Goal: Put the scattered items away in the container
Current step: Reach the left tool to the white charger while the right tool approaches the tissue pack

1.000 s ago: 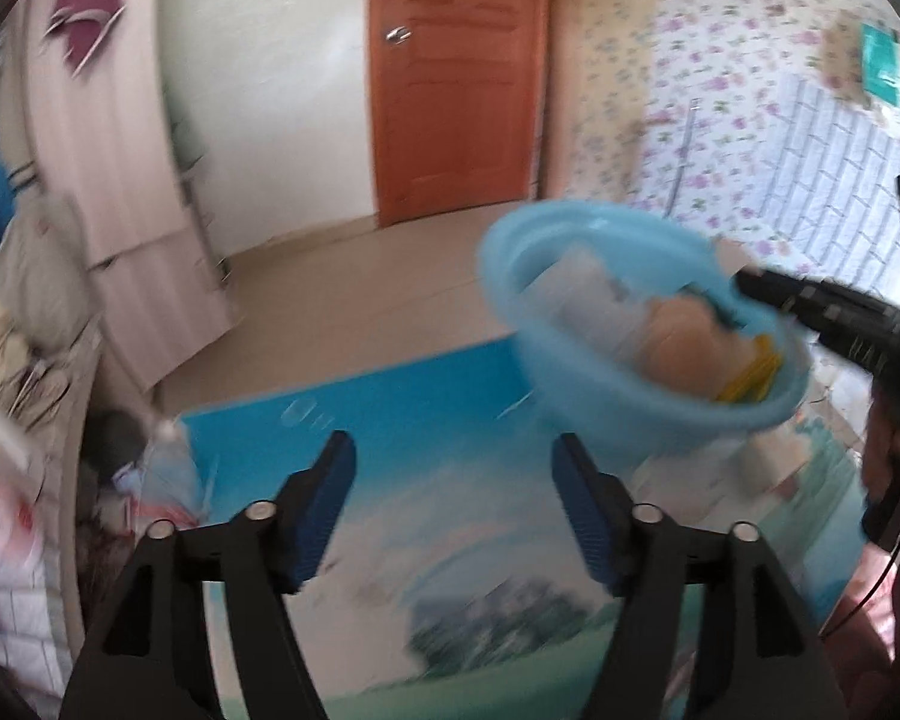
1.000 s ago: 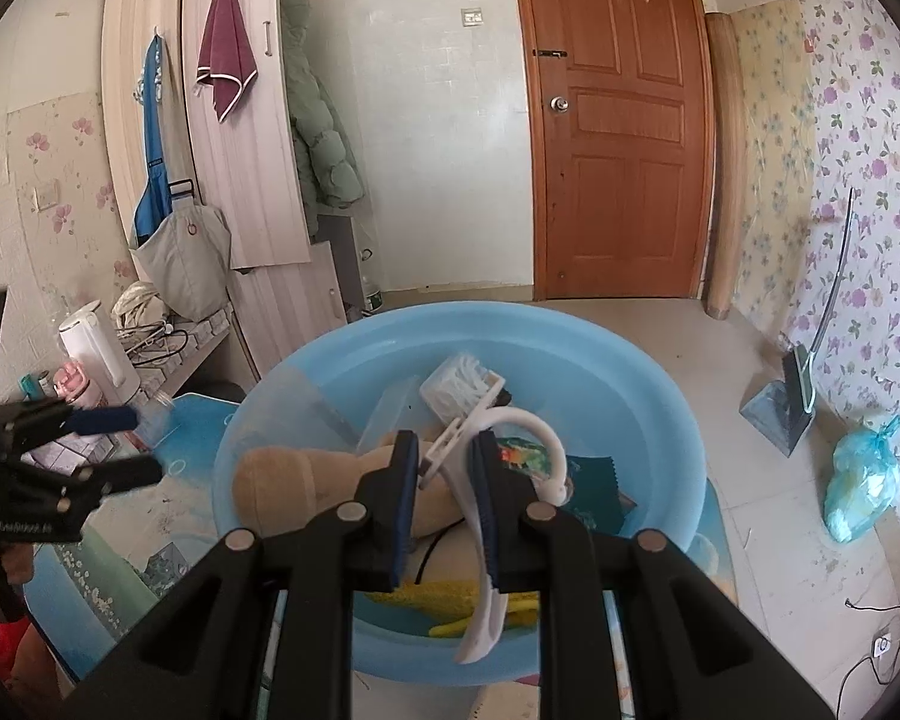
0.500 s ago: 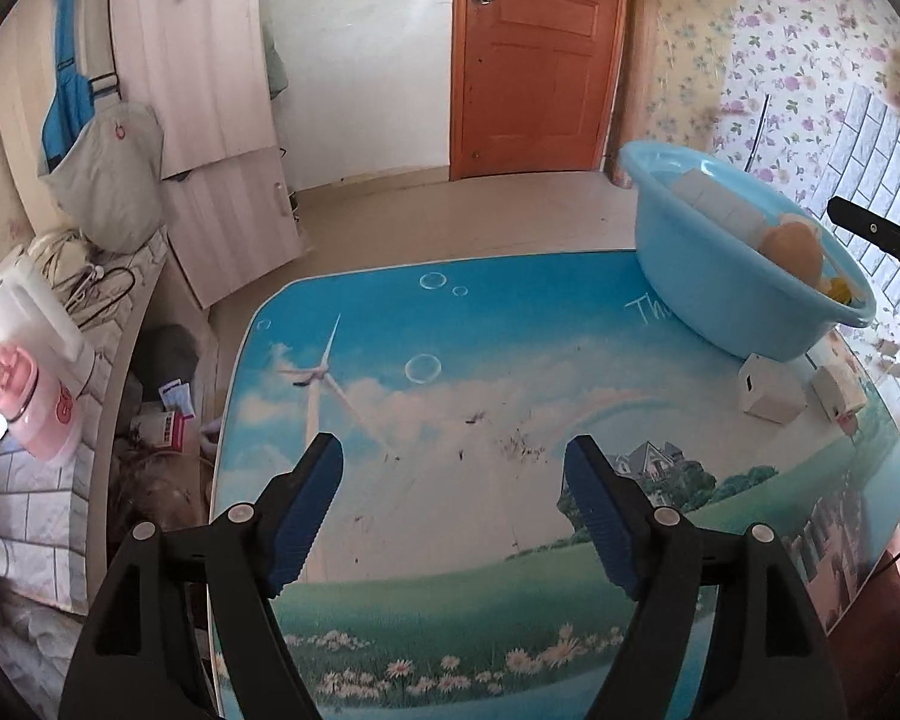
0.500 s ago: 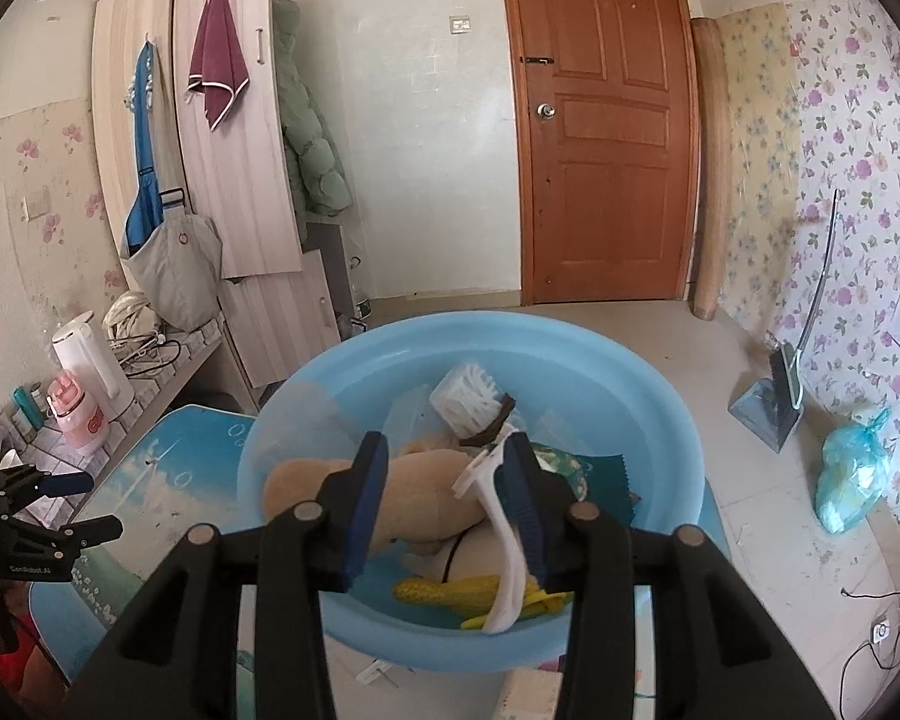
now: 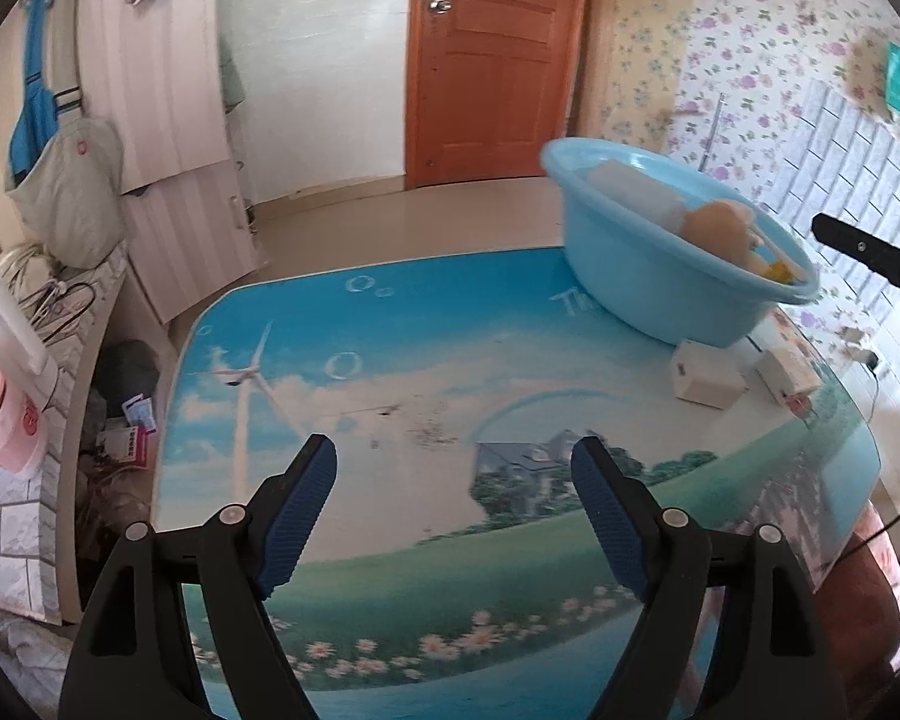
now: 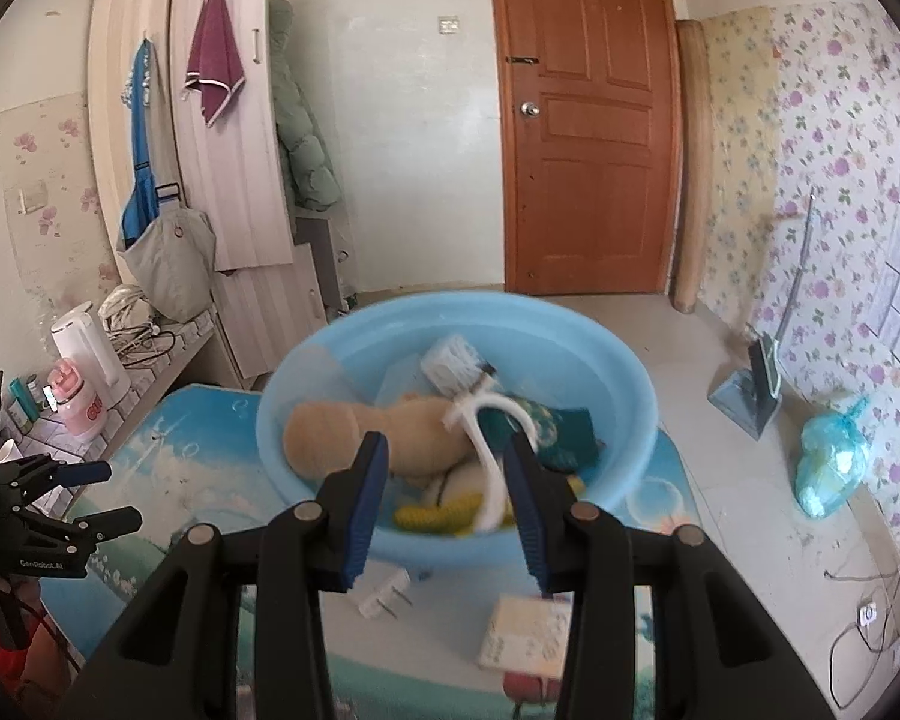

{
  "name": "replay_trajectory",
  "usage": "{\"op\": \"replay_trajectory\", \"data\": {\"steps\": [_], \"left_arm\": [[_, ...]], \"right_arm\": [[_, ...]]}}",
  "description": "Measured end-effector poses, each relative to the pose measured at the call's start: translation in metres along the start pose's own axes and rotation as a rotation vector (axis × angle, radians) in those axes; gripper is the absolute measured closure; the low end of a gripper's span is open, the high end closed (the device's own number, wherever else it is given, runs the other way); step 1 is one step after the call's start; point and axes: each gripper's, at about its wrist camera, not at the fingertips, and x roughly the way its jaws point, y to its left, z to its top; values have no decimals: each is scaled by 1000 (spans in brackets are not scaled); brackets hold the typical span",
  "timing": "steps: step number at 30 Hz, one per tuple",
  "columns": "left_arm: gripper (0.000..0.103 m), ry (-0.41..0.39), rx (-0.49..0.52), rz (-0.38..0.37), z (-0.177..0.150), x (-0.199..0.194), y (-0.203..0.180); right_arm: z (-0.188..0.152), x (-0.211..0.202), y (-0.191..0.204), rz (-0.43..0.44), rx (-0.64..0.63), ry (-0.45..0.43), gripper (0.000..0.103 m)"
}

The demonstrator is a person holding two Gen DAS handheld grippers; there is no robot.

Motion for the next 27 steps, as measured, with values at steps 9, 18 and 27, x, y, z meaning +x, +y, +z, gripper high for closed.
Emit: {"op": "replay_trajectory", "data": {"steps": [9,18,27], "left_arm": [[22,-14,41,-45,3,-3,-24],[15,15,104,-109,12,16,-69],[12,64,179,-154,24,50,-120]], "right_arm": [[-22,-13,-12,-32,23,25,63],[-48,-2,-31,-66,58,103,33],[-69,20,-49,-55,115,189,24]]}}
